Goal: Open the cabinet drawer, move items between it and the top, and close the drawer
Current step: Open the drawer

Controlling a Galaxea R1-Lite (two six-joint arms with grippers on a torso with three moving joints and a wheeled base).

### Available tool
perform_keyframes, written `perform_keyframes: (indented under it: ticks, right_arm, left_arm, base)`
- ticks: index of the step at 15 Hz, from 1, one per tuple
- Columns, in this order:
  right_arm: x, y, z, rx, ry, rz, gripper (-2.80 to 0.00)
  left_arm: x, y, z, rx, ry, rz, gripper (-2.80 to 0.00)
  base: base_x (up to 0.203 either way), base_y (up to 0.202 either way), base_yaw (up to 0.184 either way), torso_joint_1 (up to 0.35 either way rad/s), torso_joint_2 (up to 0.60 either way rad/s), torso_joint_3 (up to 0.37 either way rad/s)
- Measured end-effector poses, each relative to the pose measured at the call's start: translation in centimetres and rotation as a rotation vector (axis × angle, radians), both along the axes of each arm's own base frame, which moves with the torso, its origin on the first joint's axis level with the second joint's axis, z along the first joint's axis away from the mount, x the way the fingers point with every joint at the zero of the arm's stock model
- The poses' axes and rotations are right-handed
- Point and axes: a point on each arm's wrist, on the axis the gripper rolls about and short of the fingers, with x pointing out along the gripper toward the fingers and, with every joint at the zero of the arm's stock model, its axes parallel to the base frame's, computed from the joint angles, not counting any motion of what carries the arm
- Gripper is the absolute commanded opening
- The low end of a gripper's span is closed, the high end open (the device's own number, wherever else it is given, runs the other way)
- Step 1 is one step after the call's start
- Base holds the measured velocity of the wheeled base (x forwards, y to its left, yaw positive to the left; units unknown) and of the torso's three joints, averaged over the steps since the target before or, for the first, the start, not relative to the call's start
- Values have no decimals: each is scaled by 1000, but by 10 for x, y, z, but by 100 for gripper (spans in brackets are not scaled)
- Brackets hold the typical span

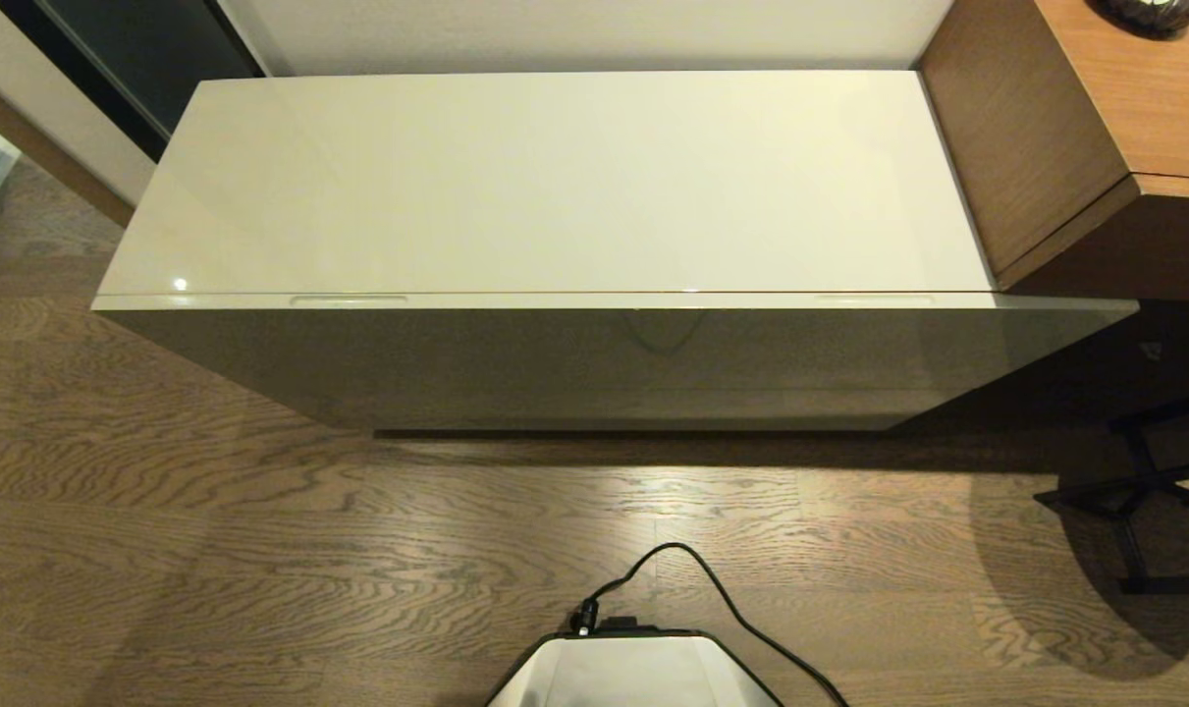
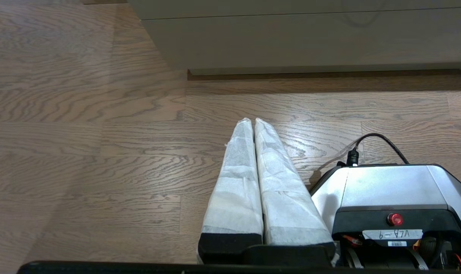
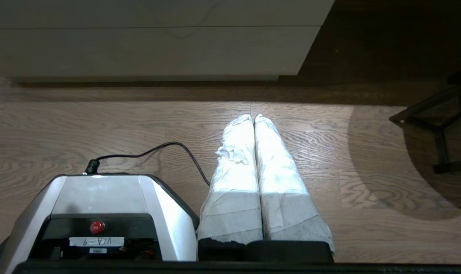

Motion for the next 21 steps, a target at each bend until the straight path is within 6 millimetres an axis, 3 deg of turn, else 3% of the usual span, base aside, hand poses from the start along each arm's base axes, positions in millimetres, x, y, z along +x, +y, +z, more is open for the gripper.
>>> perform_keyframes:
  ticks: [6, 8, 10, 13, 15, 16, 18, 21]
  right_arm:
    - [0, 0, 1, -3, -3, 1, -280]
    - [-7, 0, 18, 2, -33, 9, -280]
    - [-33, 1, 62, 24, -112, 66, -280]
    - [-96, 3, 125, 66, -219, 172, -280]
    - [-118, 3, 165, 151, -231, 194, -280]
    - [-119, 4, 194, 208, -230, 200, -280]
    - [-95, 4, 255, 309, -189, 206, -280]
    - [-7, 4, 329, 363, -52, 203, -280]
  left_arm:
    - [0, 0, 0, 0, 0, 0, -280]
    - [0, 0, 0, 0, 0, 0, -280]
    - [0, 0, 0, 0, 0, 0, -280]
    - [0, 0, 0, 0, 0, 0, -280]
    - [0, 0, 0, 0, 0, 0, -280]
    - [0, 0, 0, 0, 0, 0, -280]
    - [0, 0, 0, 0, 0, 0, -280]
    - [0, 0, 0, 0, 0, 0, -280]
  base:
    - [0, 0, 0, 0, 0, 0]
    - [0, 0, 0, 0, 0, 0]
    - [0, 0, 0, 0, 0, 0]
    - [0, 0, 0, 0, 0, 0]
    - [0, 0, 0, 0, 0, 0]
    - [0, 0, 0, 0, 0, 0]
    - [0, 0, 0, 0, 0, 0]
    - [0, 0, 0, 0, 0, 0]
